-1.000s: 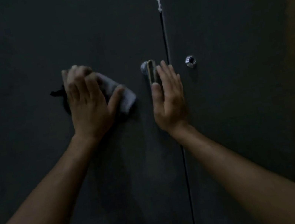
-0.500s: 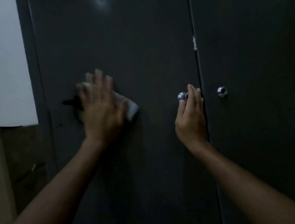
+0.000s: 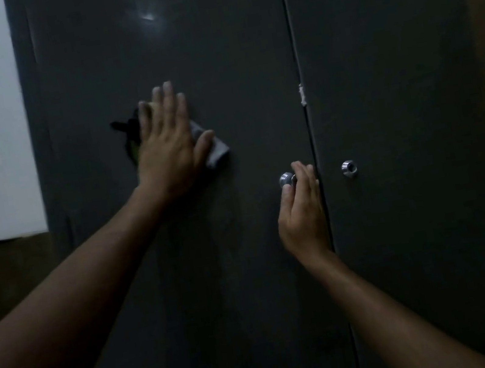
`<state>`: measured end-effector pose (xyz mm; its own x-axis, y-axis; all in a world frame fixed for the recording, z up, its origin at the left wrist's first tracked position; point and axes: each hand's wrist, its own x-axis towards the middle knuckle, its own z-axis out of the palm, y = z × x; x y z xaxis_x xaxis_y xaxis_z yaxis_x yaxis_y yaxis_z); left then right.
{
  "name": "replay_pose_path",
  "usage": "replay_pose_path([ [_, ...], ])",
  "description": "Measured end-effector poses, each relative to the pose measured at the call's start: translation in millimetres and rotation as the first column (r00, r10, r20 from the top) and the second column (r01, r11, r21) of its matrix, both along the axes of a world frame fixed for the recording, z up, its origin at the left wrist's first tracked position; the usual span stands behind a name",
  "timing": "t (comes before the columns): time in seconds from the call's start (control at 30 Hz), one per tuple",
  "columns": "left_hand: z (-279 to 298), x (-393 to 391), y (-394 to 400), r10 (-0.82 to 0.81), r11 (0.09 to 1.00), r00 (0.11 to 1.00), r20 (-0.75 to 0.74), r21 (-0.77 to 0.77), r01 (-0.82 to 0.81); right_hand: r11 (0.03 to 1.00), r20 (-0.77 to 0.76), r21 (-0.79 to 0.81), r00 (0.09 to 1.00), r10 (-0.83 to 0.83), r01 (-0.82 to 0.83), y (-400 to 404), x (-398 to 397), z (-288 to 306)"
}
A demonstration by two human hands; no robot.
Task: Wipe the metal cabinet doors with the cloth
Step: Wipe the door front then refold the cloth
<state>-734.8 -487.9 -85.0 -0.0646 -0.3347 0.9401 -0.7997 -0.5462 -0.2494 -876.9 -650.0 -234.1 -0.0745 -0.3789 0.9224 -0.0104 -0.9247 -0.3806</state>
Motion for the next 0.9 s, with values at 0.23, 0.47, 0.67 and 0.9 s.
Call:
replay_pose_path([
  [0.23,-69,2,-20,-0.255,0.821,0.849,0.462,0.568,-0.062,0.997,-0.085,-0.056,0.995,-0.061,0.056,-17,-12,9],
  [0.47,110,-6,-26,-0.141,0.966,0.937,0.320,0.250,0.060,0.992,-0.172,0.009,0.978,-0.120,0.123,-8,-14,12],
  [0.67,101,-68,-143,-0.406,0.782,0.810,0.423,0.620,0.067,0.941,-0.182,0.149,0.944,-0.276,0.304,4,-12,26],
  [0.9,215,-44,-97,-0.351,0.836,0.865,0.360,0.536,0.116,0.860,-0.258,0.415,0.945,-0.202,0.297,25,-10,48],
])
